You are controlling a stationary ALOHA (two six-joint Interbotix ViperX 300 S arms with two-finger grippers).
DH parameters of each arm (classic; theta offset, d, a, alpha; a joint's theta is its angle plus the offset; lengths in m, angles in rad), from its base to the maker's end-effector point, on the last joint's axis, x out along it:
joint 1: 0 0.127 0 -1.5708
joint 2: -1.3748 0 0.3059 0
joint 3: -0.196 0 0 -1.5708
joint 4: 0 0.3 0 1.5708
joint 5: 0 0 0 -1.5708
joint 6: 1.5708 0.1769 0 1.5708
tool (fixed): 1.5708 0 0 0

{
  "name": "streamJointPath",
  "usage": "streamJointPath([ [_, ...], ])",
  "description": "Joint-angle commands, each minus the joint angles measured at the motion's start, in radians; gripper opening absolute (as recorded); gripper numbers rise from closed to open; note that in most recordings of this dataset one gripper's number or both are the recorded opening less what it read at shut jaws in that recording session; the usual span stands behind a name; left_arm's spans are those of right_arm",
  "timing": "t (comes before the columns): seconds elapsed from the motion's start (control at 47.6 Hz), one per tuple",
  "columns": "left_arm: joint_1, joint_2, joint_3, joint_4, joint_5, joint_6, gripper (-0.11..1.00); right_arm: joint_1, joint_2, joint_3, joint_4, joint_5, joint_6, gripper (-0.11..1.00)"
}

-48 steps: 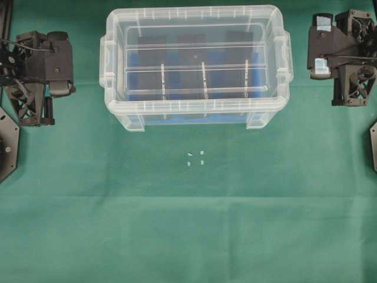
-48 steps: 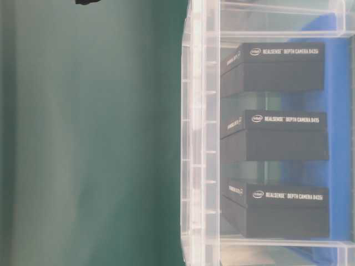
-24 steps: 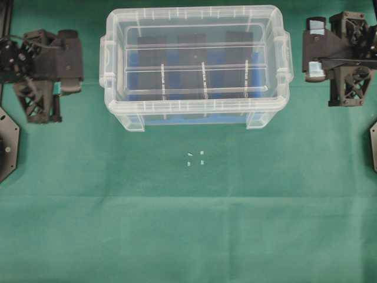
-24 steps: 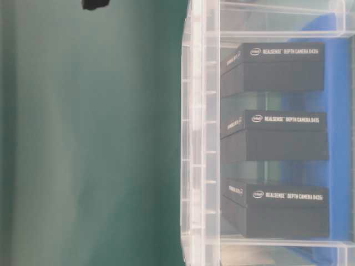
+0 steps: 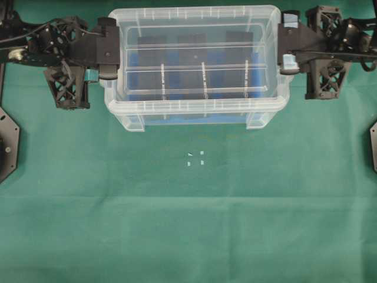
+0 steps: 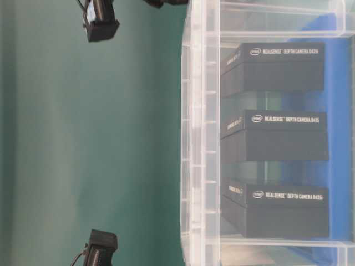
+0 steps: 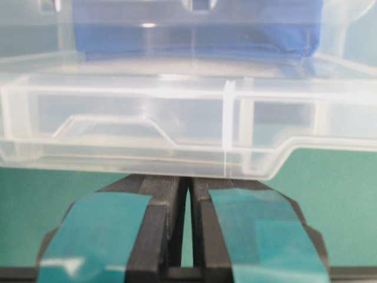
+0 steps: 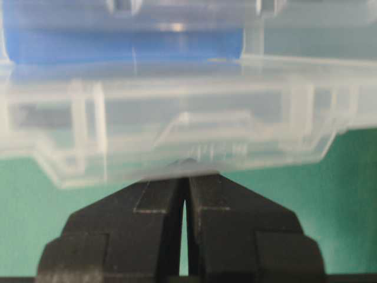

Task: Clamp the lid of the box with both arms, then lift and open it.
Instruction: 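Clamp the lid edges between both grippers from opposite sides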

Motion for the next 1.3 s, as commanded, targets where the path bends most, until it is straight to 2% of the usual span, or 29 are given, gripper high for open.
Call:
streamJointPath([
  [0.0,-0.002,0.008,-0.043,0.000,-0.008,0.008,0.01,0.005,0.005,-0.037,0.003,-0.017,0.002,0.00],
  [0.714,-0.015,0.021,-0.061,0.000,-0.005,0.017,0.01,0.026,0.015,-0.051,0.006,-0.038,0.020,0.00],
  [1.281,-0.018,0.014,-0.066,0.000,0.018,0.012,0.01,0.037,0.015,-0.101,0.006,-0.028,0.020,0.00],
])
